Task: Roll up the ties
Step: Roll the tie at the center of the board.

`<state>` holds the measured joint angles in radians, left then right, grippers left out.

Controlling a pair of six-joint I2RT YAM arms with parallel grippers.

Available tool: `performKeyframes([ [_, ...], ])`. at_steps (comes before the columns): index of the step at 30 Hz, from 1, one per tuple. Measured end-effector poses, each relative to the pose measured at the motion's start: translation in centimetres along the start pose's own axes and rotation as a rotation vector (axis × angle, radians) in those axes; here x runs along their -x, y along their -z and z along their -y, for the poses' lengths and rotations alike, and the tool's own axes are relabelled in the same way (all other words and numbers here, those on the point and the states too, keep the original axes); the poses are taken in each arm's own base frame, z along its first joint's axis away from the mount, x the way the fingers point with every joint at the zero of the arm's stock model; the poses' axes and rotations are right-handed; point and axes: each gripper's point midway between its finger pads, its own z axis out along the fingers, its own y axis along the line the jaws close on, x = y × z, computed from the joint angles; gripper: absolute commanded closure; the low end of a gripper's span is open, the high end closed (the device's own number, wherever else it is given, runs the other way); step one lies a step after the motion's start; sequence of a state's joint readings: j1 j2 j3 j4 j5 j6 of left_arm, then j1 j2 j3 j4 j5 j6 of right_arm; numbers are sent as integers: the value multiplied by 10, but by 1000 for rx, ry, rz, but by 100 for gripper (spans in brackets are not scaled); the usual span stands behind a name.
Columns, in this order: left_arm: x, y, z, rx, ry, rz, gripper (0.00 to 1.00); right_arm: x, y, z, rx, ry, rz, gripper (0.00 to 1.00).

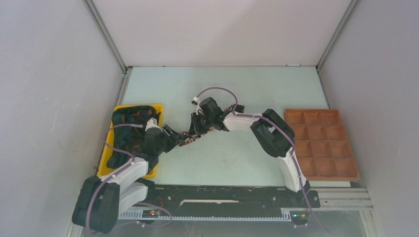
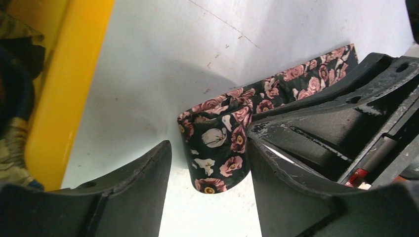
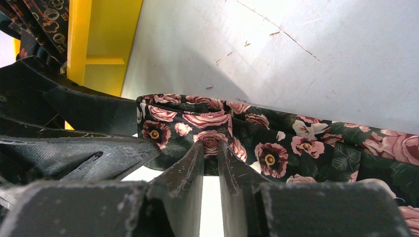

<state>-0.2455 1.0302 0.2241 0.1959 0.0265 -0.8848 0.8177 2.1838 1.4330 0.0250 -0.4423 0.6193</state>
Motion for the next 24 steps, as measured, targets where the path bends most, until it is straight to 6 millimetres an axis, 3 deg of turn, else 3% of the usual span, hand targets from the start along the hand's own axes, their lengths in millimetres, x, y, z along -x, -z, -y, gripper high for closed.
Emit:
performKeyframes([
  [7, -7, -9, 4, -27, 35, -35, 48, 0, -1, 1, 5, -2, 0, 81],
  [17, -10, -13, 1, -24, 61, -46, 83, 1, -1, 1, 7, -1, 4, 82],
  [24, -9, -11, 2, -17, 31, -50, 96, 3, 1, 1, 6, -3, 9, 77],
])
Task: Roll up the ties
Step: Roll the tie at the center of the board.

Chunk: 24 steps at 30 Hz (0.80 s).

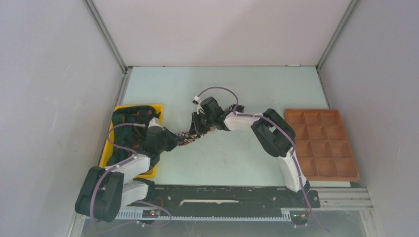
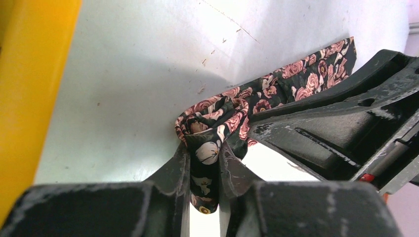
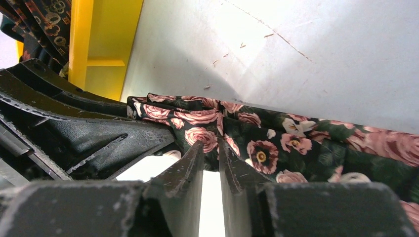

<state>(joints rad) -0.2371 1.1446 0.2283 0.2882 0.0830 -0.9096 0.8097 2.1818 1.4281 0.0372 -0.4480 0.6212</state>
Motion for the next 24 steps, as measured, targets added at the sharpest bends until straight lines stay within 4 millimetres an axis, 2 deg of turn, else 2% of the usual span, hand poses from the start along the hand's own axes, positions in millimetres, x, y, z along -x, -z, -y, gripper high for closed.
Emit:
performKeyframes([
  [3, 2, 2, 0, 19, -33, -8, 98, 5, 6, 1, -4, -5, 10, 73],
  [10, 10, 11, -4, 102, -122, -32, 100, 24, 20, 1, -2, -8, 56, 73],
  [16, 19, 19, -7, 180, -193, -49, 100, 26, 20, 1, -1, -7, 60, 73],
  [20, 21, 23, -9, 212, -226, -64, 100, 38, 17, 0, -4, -4, 75, 76],
  [24, 19, 23, -12, 232, -254, -92, 100, 51, 12, 15, -43, -22, 94, 76],
])
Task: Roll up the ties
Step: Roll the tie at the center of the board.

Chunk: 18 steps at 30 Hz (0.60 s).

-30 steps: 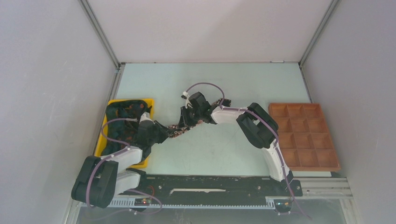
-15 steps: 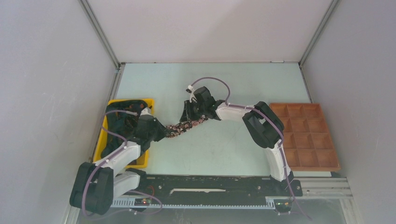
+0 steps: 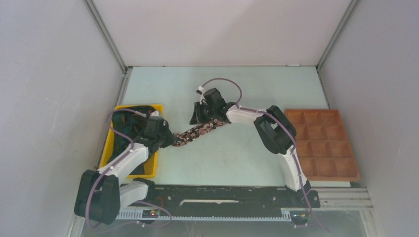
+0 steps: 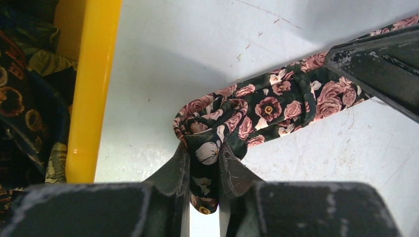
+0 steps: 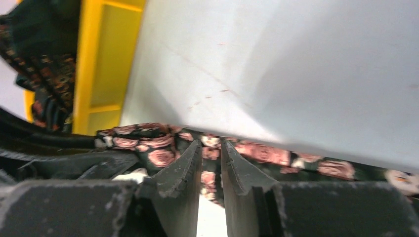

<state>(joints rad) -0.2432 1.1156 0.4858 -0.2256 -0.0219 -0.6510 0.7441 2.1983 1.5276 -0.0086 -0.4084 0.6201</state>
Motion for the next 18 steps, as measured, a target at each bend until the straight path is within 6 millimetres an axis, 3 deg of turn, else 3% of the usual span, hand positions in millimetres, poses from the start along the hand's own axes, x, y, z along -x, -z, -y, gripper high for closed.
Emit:
performKeyframes([
  [5, -1, -3, 1, 8, -33, -21, 100, -5, 0, 43, -120, -63, -21, 77],
  [7, -1, -3, 2, 10, -45, -28, 100, -4, 3, 51, -144, -81, -20, 78],
  [12, -1, -4, 7, 6, -84, -43, 100, -4, 9, 61, -183, -99, 9, 80],
  [18, -4, -6, 15, -8, -134, -60, 100, -23, 36, 71, -268, -137, 9, 81],
])
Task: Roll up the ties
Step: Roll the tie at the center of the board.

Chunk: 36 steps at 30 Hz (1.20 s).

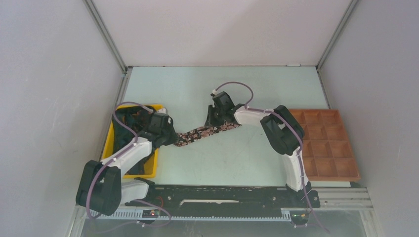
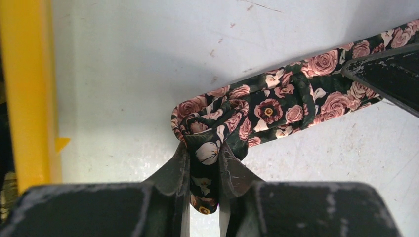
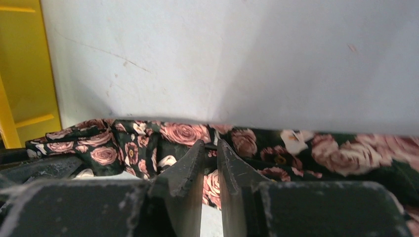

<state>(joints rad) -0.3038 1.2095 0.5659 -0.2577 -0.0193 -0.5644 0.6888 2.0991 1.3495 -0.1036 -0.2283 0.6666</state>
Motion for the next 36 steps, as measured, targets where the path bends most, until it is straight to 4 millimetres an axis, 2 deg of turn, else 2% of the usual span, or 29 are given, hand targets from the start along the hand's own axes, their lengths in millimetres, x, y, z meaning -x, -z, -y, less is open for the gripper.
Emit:
performKeyframes([
  [3, -2, 0, 8, -14, -33, -10, 100, -10, 9, 7, -18, -20, -9, 81],
  [8, -4, 3, 19, -22, -87, -35, 100, -13, 15, 10, -27, -25, -8, 80],
  [14, 4, 8, 18, 24, -103, -26, 100, -13, 22, 10, -32, 12, -13, 74],
  [17, 4, 9, 12, 54, -105, -27, 100, -4, 25, 1, -5, 44, -4, 74],
  [21, 2, 11, 6, 86, -107, -32, 100, 25, 23, -19, 33, 64, 43, 76],
  [23, 2, 11, 4, 91, -108, -30, 100, 33, 19, -21, 35, 64, 58, 77],
  [25, 2, 12, 4, 93, -108, -27, 100, 33, 12, -11, 10, 49, 51, 79],
  [28, 3, 12, 4, 96, -108, -24, 100, 21, -1, 15, -51, -1, 6, 79],
  [32, 4, 12, 3, 101, -108, -20, 100, 28, 0, 23, -60, -34, 20, 79],
  [36, 5, 13, 3, 101, -108, -16, 100, 21, 8, 29, -77, -42, 26, 80],
])
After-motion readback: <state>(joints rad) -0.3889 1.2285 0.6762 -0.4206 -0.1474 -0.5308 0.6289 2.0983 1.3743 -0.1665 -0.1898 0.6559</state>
